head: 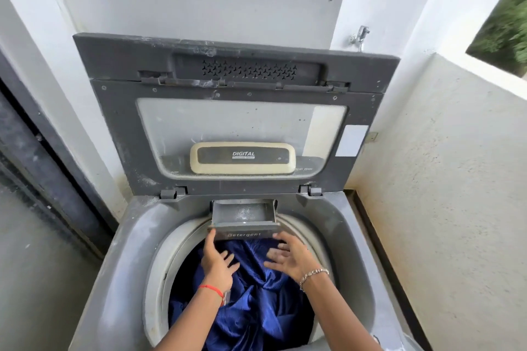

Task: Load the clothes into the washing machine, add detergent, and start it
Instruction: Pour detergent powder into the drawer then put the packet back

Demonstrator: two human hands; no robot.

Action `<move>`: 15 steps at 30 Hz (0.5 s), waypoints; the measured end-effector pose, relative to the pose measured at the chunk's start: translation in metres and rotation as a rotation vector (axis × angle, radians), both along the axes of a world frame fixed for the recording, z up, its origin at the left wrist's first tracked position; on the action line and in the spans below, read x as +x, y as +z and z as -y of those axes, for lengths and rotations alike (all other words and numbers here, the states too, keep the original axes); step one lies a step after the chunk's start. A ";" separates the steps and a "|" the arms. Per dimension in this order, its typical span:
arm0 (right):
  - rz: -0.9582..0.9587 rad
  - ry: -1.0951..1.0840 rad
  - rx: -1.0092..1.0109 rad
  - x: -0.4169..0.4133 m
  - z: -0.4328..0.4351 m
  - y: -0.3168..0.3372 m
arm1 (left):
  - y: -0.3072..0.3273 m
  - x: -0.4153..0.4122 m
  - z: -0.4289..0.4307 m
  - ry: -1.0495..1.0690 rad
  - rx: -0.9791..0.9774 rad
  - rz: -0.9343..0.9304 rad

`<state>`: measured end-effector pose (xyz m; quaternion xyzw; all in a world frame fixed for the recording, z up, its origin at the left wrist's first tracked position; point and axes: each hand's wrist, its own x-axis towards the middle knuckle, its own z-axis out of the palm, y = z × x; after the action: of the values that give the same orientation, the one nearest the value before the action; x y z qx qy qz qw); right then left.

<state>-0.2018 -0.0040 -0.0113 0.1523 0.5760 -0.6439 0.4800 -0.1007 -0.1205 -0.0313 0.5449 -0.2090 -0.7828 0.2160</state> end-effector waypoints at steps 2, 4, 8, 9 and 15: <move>0.012 0.019 -0.009 -0.002 -0.021 0.008 | 0.002 0.000 -0.013 -0.118 0.087 0.007; 0.008 -0.004 -0.055 -0.008 -0.049 0.021 | 0.012 -0.008 -0.033 -0.303 0.184 -0.012; -0.031 -0.171 -0.206 -0.028 -0.123 0.067 | 0.067 -0.052 -0.084 -0.616 0.191 -0.125; -0.044 -0.230 -0.251 -0.032 -0.145 0.081 | 0.086 -0.067 -0.100 -0.672 0.171 -0.173; -0.271 -0.534 -0.304 -0.053 -0.275 0.164 | 0.183 -0.153 -0.210 -0.935 0.099 -0.469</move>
<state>-0.2552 0.2706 0.1526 0.1376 0.4718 -0.8398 0.2307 -0.2538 0.0897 0.1521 0.2130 -0.3386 -0.9055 -0.1415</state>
